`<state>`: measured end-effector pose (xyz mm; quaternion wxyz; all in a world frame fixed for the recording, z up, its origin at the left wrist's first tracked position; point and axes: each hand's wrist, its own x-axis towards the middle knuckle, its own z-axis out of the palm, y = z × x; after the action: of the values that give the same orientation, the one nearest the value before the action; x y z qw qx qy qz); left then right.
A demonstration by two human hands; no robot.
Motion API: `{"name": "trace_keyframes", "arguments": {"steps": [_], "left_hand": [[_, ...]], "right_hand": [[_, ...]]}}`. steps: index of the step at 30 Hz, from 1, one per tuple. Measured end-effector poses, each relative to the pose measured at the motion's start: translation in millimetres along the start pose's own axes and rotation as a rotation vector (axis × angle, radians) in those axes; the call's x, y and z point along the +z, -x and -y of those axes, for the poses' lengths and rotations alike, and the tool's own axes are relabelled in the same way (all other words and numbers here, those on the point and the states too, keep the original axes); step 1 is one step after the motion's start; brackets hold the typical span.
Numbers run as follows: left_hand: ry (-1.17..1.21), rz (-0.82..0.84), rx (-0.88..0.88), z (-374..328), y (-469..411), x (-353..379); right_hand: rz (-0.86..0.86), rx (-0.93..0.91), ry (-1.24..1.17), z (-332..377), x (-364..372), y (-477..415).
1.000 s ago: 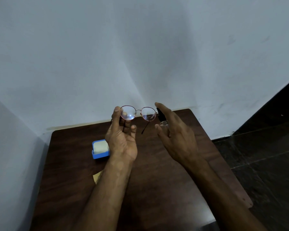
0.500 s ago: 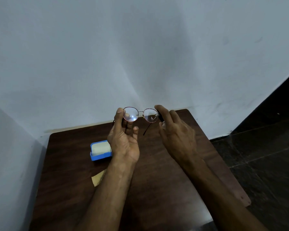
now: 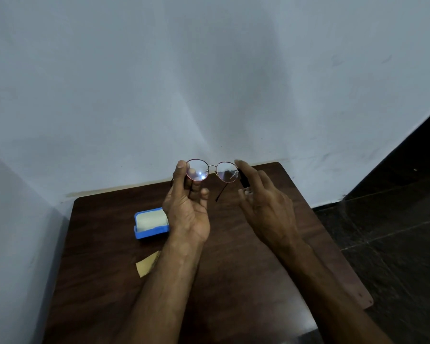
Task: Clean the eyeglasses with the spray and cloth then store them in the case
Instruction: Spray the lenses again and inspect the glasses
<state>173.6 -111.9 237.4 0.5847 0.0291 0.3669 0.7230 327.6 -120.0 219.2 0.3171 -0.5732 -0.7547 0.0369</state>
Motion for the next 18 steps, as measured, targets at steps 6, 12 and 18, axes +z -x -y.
{"name": "trace_keyframes", "arguments": {"steps": [6,12,18], "left_hand": [[0.002,0.023,-0.039,5,2,0],[0.068,0.073,-0.133,13,-2,-3],[0.072,0.087,-0.171,15,5,1]], "right_hand": [[-0.001,0.019,-0.046,9,-10,1],[0.045,-0.064,-0.084,41,-19,0],[0.034,-0.062,-0.041,39,-8,0]]}}
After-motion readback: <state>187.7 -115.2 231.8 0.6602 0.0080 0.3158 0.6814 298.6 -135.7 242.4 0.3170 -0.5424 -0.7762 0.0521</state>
